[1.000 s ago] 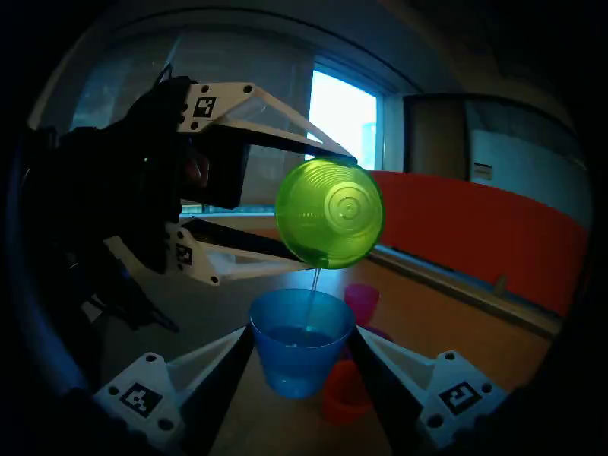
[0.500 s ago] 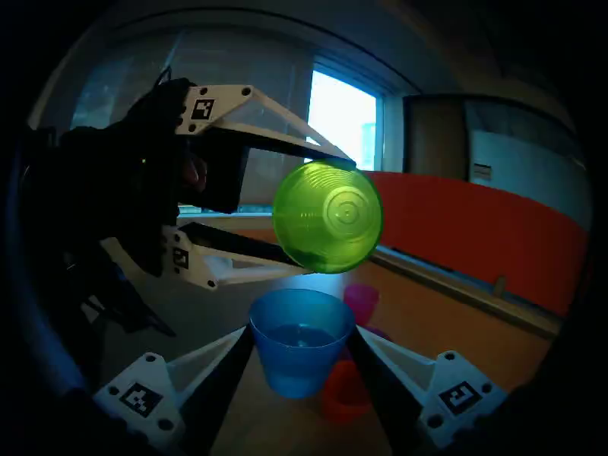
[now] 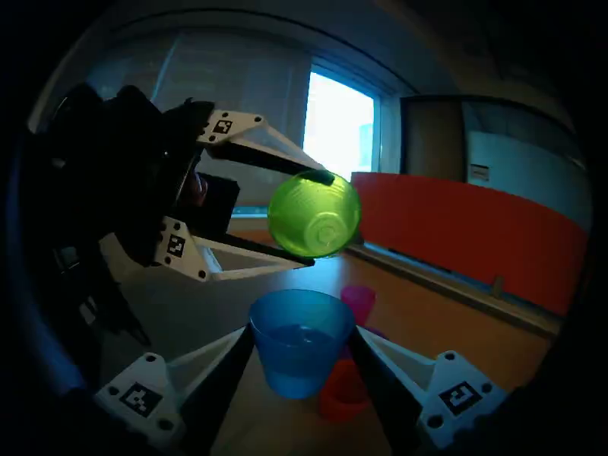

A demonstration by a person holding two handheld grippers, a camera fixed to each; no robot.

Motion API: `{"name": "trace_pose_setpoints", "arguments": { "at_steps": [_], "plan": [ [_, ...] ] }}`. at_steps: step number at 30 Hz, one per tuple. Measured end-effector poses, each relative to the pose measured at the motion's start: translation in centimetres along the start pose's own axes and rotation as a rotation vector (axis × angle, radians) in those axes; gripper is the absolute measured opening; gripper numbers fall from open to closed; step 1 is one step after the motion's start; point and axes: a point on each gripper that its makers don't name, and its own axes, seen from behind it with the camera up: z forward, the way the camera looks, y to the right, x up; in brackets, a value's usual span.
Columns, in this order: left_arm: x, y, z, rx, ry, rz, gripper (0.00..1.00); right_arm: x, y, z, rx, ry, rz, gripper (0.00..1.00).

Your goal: Pour water

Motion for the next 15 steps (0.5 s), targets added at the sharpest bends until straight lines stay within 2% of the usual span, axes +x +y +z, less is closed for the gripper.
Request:
{"name": "trace_pose_setpoints", "arguments": {
  "at_steps": [5,12,15],
  "plan": [
    [-1.0,0.5,0.0,-0.027,-0.006,-0.182,0.86,0.3,0.1,-0.2,-0.002,0.002,-0.006,0.91],
    [-2.3,0.9,-0.2,-0.046,-0.021,-0.378,0.86,0.7,0.0,-0.5,-0.003,0.01,-0.009,0.91],
    [-3.2,1.3,-0.1,-0.067,-0.031,-0.486,0.86,0.9,0.0,-0.6,-0.002,0.012,-0.005,0.91]
  ]
}}
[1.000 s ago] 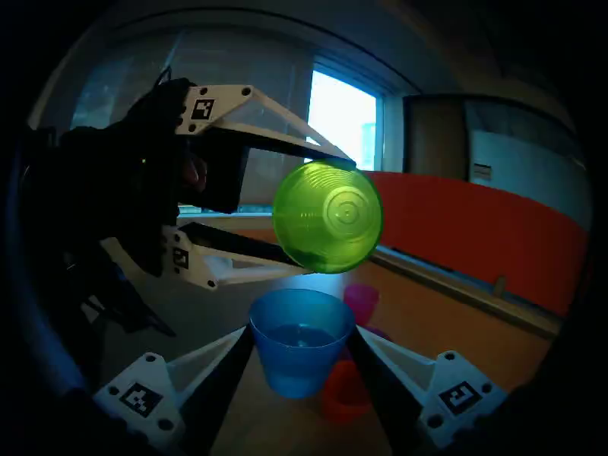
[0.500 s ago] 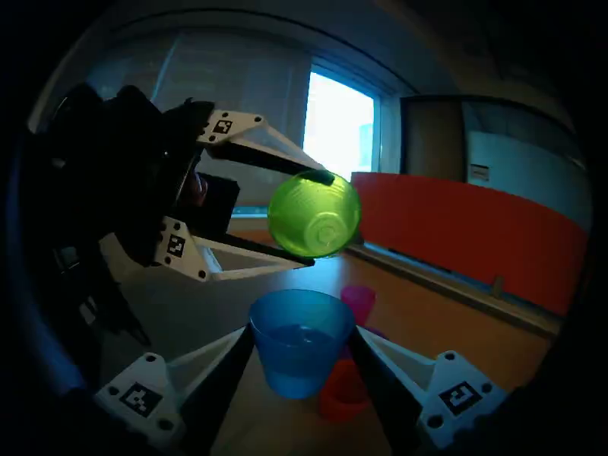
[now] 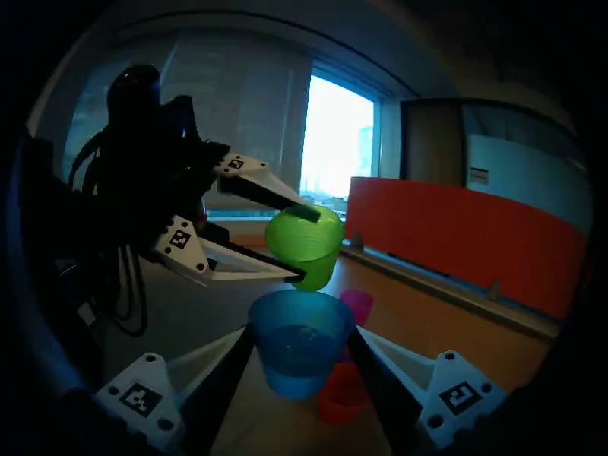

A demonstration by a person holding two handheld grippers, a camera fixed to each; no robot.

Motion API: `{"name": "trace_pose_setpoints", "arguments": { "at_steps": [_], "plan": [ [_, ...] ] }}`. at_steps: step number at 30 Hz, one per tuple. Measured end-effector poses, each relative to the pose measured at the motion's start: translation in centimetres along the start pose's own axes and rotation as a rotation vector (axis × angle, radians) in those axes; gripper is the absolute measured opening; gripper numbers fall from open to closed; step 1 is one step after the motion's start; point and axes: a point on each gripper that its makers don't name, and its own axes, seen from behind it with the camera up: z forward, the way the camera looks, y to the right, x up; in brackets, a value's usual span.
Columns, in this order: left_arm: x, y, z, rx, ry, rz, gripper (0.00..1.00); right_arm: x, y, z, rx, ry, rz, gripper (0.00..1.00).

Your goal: Pour water

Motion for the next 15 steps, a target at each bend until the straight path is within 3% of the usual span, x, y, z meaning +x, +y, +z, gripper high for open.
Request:
{"name": "trace_pose_setpoints", "arguments": {
  "at_steps": [5,9,15],
  "plan": [
    [-1.2,-0.7,0.1,-0.01,-0.018,-0.151,0.86,0.1,0.0,-0.2,-0.003,-0.001,-0.001,0.91],
    [-2.2,-0.6,0.3,-0.02,-0.04,-0.223,0.86,0.2,0.1,-0.3,-0.006,-0.004,-0.003,0.91],
    [-3.7,0.7,0.5,-0.061,-0.081,-0.308,0.86,0.4,0.5,-0.6,-0.009,-0.01,0.0,0.91]
  ]
}}
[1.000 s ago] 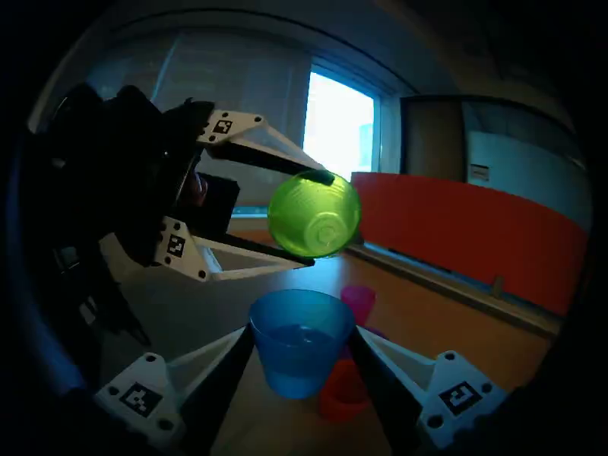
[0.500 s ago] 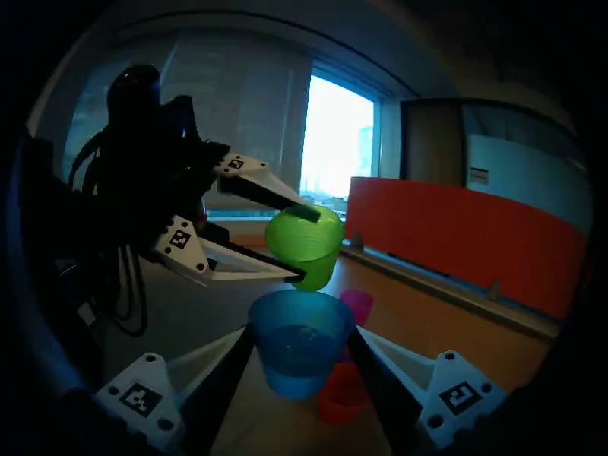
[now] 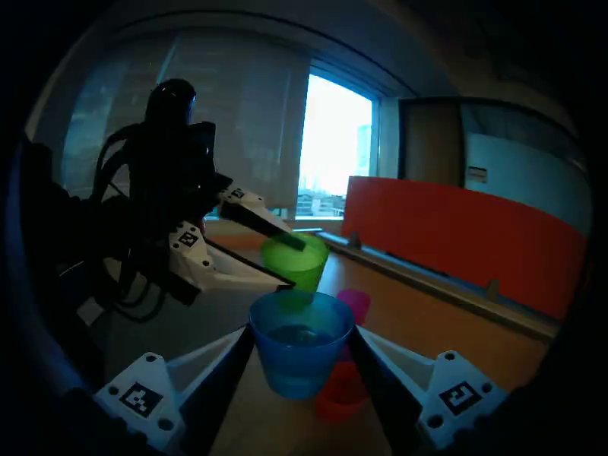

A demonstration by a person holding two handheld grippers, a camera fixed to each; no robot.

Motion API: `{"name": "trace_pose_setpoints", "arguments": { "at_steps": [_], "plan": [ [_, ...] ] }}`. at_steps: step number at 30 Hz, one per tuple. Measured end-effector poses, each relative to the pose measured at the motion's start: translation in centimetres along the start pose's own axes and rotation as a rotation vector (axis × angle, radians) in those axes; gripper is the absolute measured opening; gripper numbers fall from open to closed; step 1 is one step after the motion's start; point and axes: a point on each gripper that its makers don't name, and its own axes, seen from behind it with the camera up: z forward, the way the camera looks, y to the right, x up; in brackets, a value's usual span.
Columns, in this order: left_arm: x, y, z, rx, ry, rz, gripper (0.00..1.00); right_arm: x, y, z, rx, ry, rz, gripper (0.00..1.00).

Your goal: Pour water

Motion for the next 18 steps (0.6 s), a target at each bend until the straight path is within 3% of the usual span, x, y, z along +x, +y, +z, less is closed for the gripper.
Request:
{"name": "trace_pose_setpoints", "arguments": {
  "at_steps": [18],
  "plan": [
    [-6.4,3.6,1.8,-0.1,-0.14,-0.145,0.86,1.5,4.0,-1.1,-0.065,-0.034,-0.033,0.91]
  ]
}}
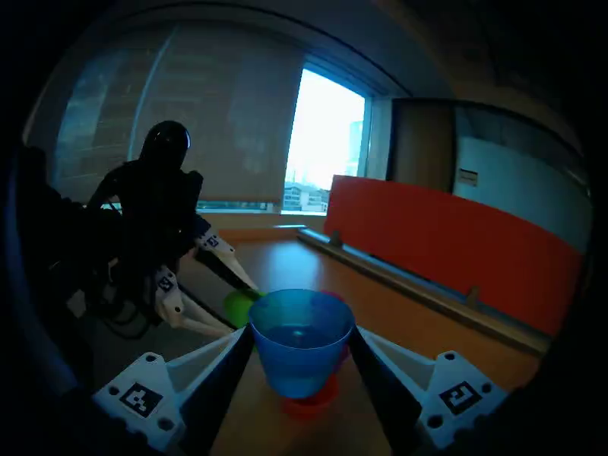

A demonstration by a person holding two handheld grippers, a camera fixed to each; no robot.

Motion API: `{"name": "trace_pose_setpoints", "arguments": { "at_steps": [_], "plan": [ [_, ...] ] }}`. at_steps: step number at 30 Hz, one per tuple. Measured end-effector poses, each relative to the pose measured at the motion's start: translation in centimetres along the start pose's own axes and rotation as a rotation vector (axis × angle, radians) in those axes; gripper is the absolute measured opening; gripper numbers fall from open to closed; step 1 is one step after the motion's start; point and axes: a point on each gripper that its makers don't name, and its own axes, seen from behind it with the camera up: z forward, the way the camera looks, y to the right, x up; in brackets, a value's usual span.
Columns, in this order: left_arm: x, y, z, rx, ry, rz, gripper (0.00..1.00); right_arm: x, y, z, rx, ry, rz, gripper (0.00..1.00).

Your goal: Pour water

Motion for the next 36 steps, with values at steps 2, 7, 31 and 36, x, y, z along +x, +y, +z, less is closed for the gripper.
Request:
{"name": "trace_pose_setpoints", "arguments": {
  "at_steps": [2,7,31,36],
  "plan": [
    [-0.5,0.1,0.3,-0.002,-0.01,-0.001,0.86,0.2,0.6,-0.1,-0.01,-0.002,-0.001,0.91],
    [-1.9,0.7,1.2,-0.026,-0.039,-0.009,0.86,0.0,2.0,-0.3,-0.033,-0.014,0.004,0.91],
    [-4.3,2.1,3.6,-0.077,-0.071,-0.019,0.86,-2.4,5.1,-0.1,-0.072,-0.069,0.019,0.91],
    [-4.9,2.3,3.6,-0.08,-0.084,-0.007,0.86,-2.7,5.3,0.0,-0.074,-0.076,0.016,0.91]
  ]
}}
